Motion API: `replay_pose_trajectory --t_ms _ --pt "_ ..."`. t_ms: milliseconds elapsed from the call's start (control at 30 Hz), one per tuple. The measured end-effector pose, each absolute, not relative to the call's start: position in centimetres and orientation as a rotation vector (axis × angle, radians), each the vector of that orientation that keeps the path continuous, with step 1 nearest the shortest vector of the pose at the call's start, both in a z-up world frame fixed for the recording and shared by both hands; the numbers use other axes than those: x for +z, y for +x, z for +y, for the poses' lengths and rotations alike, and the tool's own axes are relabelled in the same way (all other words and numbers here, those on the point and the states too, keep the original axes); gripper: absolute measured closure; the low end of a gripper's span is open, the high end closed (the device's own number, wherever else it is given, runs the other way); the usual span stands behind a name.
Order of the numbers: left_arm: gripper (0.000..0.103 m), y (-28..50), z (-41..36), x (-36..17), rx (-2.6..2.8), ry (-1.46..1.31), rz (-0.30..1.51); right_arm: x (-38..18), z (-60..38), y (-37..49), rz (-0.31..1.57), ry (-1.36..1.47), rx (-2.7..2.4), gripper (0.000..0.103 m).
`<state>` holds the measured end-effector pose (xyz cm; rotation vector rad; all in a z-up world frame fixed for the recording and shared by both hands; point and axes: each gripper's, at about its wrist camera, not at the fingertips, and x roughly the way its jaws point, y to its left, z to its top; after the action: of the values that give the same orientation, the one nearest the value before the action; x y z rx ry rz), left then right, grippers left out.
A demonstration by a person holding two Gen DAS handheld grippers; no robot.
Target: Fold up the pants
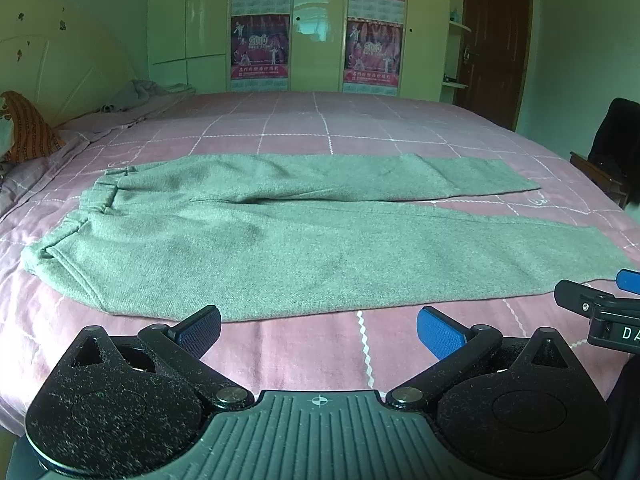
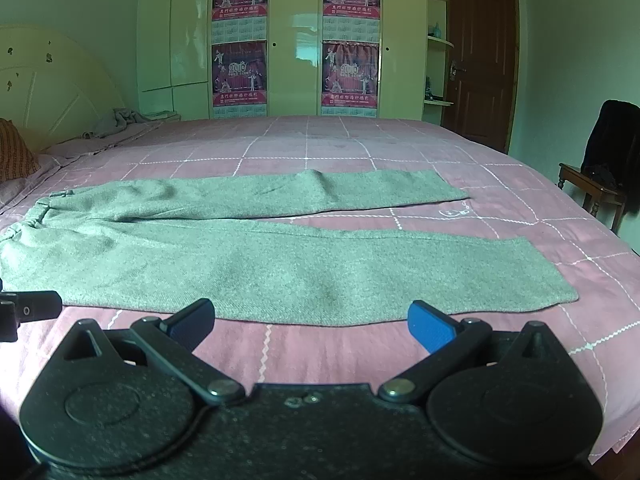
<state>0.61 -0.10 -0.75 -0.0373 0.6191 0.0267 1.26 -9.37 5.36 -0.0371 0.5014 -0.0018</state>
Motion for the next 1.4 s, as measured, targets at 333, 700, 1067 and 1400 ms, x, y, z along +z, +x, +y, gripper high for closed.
replay_pose_trajectory --t_ms 333,700,1067,1400 --pt "0.0 3.4 2.8 0.0 0.045 -0.065 0.627 6.8 -9.4 2.2 0.456 -0.029 0.113 0.0" --pt "0.0 12.6 10.5 0.3 0.099 -0.053 0.66 9.3 -7.3 12.4 0.502 -0.084 0.262 0.01" --pt "0.029 24.0 24.7 0.1 0.228 0.024 0.686 8.5 -2.1 24.7 0.543 -0.174 0.425 0.062" --pt "0.021 34.0 37.3 -5.6 0.205 -0.101 0.814 5.8 3.1 38.3 0.633 -0.287 0.555 0.055"
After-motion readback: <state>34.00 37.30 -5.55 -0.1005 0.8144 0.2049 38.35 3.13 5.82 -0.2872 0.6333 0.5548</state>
